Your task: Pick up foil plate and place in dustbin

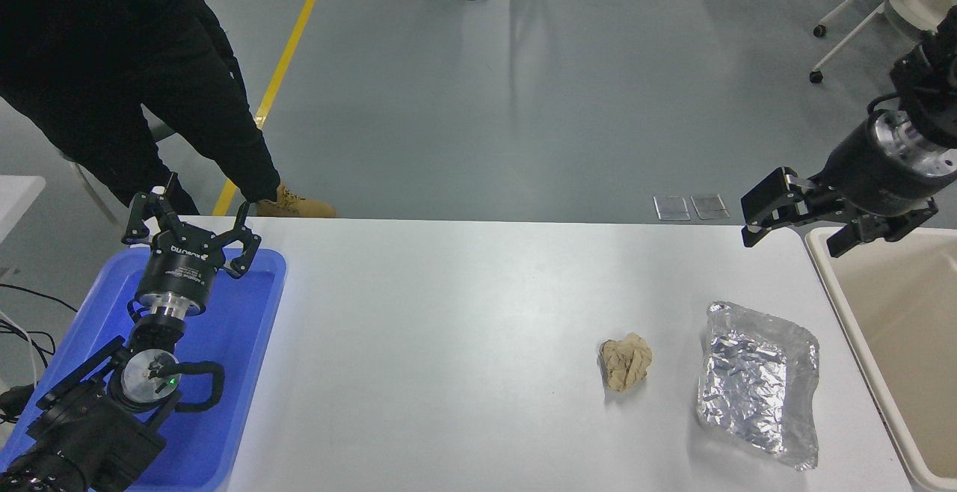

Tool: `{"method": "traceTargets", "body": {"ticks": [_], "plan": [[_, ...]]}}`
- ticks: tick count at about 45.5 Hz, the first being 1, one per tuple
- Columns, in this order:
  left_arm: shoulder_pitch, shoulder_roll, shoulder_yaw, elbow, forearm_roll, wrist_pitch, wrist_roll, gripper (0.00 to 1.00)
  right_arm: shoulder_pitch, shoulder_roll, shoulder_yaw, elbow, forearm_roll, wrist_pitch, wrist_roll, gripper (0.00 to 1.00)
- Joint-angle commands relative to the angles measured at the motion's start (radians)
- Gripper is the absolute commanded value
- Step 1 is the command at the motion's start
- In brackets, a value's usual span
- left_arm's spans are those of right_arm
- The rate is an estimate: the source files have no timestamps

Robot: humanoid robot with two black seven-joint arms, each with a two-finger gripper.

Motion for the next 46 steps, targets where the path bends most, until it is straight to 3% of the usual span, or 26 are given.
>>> {"method": "traceTargets", "body": {"ticks": [1, 24, 37, 46], "plan": [[0.0, 0.001, 0.0, 0.0, 0.0, -0.001, 0.0, 1.0, 0.01, -0.053, -0.003, -0.011, 0.008, 0.0, 0.001, 1.0], [0.0, 0.001, 0.0, 0.001, 0.0, -0.001, 0.0, 1.0, -0.108, -0.14, -0.075, -0.086, 0.005, -0.005, 0.003, 1.0], [0.0, -0.001, 0.0, -0.001, 0.0, -0.001, 0.0, 1.0, -0.36, -0.168, -0.054, -0.192, -0.005, -0.291, 0.003, 1.0], [0.0, 0.001, 0.0, -0.001, 0.0, -0.001, 0.0, 1.0, -0.575, -0.16, 0.098, -0.256, -0.006, -0.356, 0.006, 1.0]]}}
